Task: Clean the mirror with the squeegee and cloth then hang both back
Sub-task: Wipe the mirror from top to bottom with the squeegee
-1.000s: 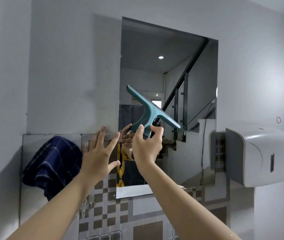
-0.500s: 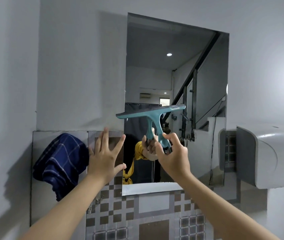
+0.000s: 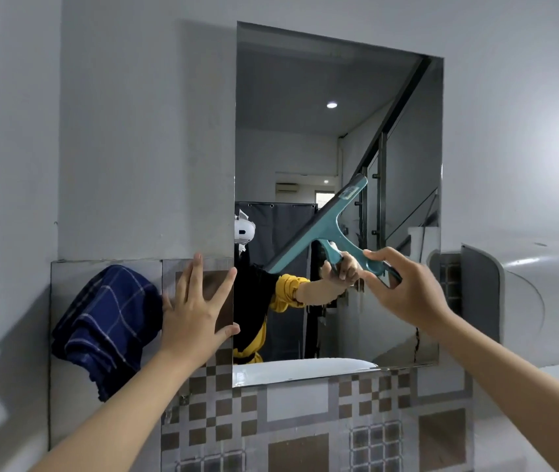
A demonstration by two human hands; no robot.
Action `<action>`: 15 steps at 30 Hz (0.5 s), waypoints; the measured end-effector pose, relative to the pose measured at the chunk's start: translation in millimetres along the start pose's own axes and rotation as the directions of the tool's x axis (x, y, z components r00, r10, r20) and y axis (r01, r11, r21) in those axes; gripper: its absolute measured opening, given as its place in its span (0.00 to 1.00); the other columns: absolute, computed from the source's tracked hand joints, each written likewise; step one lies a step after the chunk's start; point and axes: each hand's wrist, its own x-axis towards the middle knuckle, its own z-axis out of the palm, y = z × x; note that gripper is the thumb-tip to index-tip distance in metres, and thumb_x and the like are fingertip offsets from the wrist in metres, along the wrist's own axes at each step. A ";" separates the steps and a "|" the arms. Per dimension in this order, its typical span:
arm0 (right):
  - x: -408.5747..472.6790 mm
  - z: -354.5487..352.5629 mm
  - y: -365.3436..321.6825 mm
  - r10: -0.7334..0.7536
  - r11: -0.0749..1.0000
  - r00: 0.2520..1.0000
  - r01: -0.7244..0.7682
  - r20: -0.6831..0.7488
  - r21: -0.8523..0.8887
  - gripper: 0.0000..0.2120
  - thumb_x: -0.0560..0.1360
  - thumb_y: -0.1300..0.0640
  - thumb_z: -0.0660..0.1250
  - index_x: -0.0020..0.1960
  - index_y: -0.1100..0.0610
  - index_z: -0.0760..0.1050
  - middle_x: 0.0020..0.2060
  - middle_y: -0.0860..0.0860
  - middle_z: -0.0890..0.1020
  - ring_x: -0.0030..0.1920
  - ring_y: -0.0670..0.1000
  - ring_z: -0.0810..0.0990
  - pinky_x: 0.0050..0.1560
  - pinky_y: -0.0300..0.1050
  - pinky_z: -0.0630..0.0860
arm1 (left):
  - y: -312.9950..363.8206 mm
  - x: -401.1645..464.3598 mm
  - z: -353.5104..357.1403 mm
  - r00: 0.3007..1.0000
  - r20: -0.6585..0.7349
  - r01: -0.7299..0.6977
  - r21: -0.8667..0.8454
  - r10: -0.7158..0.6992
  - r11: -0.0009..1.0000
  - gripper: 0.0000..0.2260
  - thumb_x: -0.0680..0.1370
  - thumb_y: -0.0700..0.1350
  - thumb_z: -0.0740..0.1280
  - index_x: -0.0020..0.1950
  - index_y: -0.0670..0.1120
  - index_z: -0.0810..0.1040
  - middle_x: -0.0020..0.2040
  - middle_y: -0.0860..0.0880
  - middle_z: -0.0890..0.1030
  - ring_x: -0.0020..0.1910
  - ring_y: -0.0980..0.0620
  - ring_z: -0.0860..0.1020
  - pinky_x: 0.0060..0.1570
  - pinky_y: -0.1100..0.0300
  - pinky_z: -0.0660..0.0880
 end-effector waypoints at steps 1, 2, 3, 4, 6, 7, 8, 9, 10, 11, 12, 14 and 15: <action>-0.4 -3.7 6.7 -0.006 1.000 1.000 0.006 0.007 -0.009 0.14 0.71 0.55 0.74 0.55 0.52 0.79 0.22 0.40 0.68 0.21 0.43 0.63 0.25 0.36 0.60 | -0.2 0.0 0.2 1.000 -0.001 -0.001 0.000 0.001 1.000 0.46 0.63 0.62 0.73 0.75 0.56 0.54 0.75 0.36 0.51 0.70 0.31 0.59 0.54 0.28 0.69; -0.2 -7.1 12.9 -0.015 1.000 1.000 0.015 0.010 -0.016 0.14 0.70 0.55 0.74 0.55 0.51 0.79 0.21 0.41 0.66 0.21 0.44 0.62 0.25 0.37 0.60 | -0.3 -0.1 0.1 1.000 -0.004 -0.003 0.002 0.003 1.000 0.46 0.63 0.62 0.73 0.75 0.56 0.54 0.75 0.36 0.52 0.70 0.31 0.59 0.53 0.28 0.69; 0.3 -10.5 18.6 -0.025 0.999 1.000 0.026 0.012 -0.020 0.14 0.70 0.55 0.74 0.55 0.51 0.79 0.21 0.42 0.65 0.21 0.46 0.61 0.26 0.38 0.60 | -0.2 -0.1 -0.2 1.000 -0.009 -0.005 0.005 0.005 1.000 0.45 0.63 0.62 0.73 0.74 0.55 0.55 0.75 0.36 0.53 0.70 0.31 0.60 0.52 0.28 0.70; 1.3 -13.4 23.3 -0.037 0.999 0.999 0.037 0.018 -0.020 0.14 0.70 0.55 0.74 0.55 0.50 0.79 0.21 0.42 0.65 0.22 0.46 0.61 0.26 0.39 0.60 | 0.1 0.0 -0.5 1.000 -0.013 -0.006 0.009 0.006 1.000 0.45 0.62 0.62 0.73 0.74 0.55 0.56 0.75 0.35 0.54 0.69 0.30 0.61 0.51 0.28 0.70; 3.9 -18.4 31.1 -0.063 0.998 0.997 0.064 0.043 -0.024 0.14 0.70 0.55 0.74 0.55 0.48 0.78 0.20 0.44 0.67 0.22 0.46 0.61 0.26 0.39 0.61 | 0.4 0.2 -0.8 1.000 -0.018 -0.007 0.019 0.007 1.000 0.45 0.62 0.63 0.73 0.74 0.54 0.57 0.74 0.35 0.55 0.68 0.30 0.62 0.50 0.28 0.71; 5.1 -20.7 34.2 -0.075 0.997 0.996 0.076 0.052 -0.028 0.14 0.70 0.54 0.74 0.55 0.48 0.78 0.21 0.45 0.70 0.21 0.45 0.61 0.25 0.38 0.61 | 0.5 0.7 -0.6 1.000 -0.018 -0.007 0.021 0.007 1.000 0.45 0.62 0.63 0.73 0.74 0.55 0.56 0.75 0.35 0.54 0.68 0.30 0.62 0.50 0.28 0.71; 6.1 -22.8 37.9 -0.082 0.996 0.995 0.084 0.060 -0.032 0.14 0.70 0.54 0.74 0.55 0.48 0.78 0.24 0.43 0.74 0.21 0.45 0.62 0.25 0.38 0.61 | 0.1 0.7 -0.1 1.000 -0.017 -0.008 0.022 0.008 1.000 0.45 0.63 0.63 0.72 0.74 0.55 0.55 0.75 0.36 0.54 0.69 0.31 0.61 0.51 0.28 0.70; 6.7 -25.4 40.5 -0.088 0.995 0.994 0.091 0.070 -0.035 0.14 0.70 0.53 0.73 0.55 0.48 0.78 0.27 0.41 0.76 0.21 0.45 0.62 0.25 0.38 0.62 | -0.3 0.8 0.6 1.000 -0.018 -0.010 0.023 0.010 1.000 0.45 0.63 0.63 0.72 0.75 0.55 0.55 0.75 0.36 0.53 0.69 0.31 0.61 0.51 0.28 0.70; 6.8 -27.9 44.2 -0.091 0.995 0.993 0.094 0.078 -0.041 0.14 0.71 0.53 0.73 0.55 0.48 0.77 0.25 0.43 0.75 0.21 0.45 0.62 0.24 0.39 0.62 | -0.8 0.6 1.1 1.000 -0.021 -0.012 0.024 0.013 1.000 0.45 0.63 0.64 0.72 0.75 0.55 0.54 0.75 0.36 0.53 0.69 0.30 0.61 0.51 0.28 0.70; 6.2 -30.4 48.7 -0.088 0.995 0.992 0.093 0.085 -0.049 0.14 0.71 0.53 0.73 0.55 0.47 0.77 0.22 0.46 0.72 0.21 0.47 0.63 0.24 0.41 0.63 | -1.2 0.6 1.6 1.000 -0.025 -0.014 0.025 0.015 1.000 0.45 0.63 0.64 0.72 0.75 0.55 0.55 0.75 0.35 0.53 0.69 0.30 0.62 0.51 0.28 0.70; 5.2 -33.0 53.6 -0.082 0.995 0.992 0.088 0.092 -0.056 0.14 0.71 0.52 0.73 0.55 0.47 0.77 0.22 0.47 0.71 0.22 0.49 0.64 0.23 0.43 0.64 | -1.5 0.6 1.9 1.000 -0.026 -0.017 0.025 0.017 1.000 0.45 0.63 0.64 0.72 0.75 0.55 0.55 0.75 0.35 0.53 0.68 0.30 0.62 0.51 0.28 0.71; 2.2 -39.1 64.4 -0.073 0.995 0.992 0.079 0.104 -0.058 0.14 0.71 0.49 0.71 0.56 0.48 0.77 0.23 0.50 0.73 0.22 0.53 0.67 0.23 0.48 0.68 | -1.4 0.7 2.4 1.000 -0.024 -0.018 0.025 0.019 1.000 0.46 0.63 0.64 0.72 0.75 0.55 0.54 0.75 0.35 0.52 0.69 0.30 0.61 0.51 0.28 0.71; 1.0 -42.3 68.2 -0.073 0.995 0.992 0.080 0.106 -0.059 0.14 0.71 0.48 0.70 0.56 0.48 0.77 0.24 0.52 0.74 0.22 0.54 0.68 0.23 0.50 0.70 | -1.2 0.6 2.6 1.000 -0.024 -0.017 0.025 0.017 1.000 0.46 0.63 0.64 0.72 0.75 0.55 0.54 0.75 0.35 0.52 0.69 0.30 0.61 0.51 0.28 0.71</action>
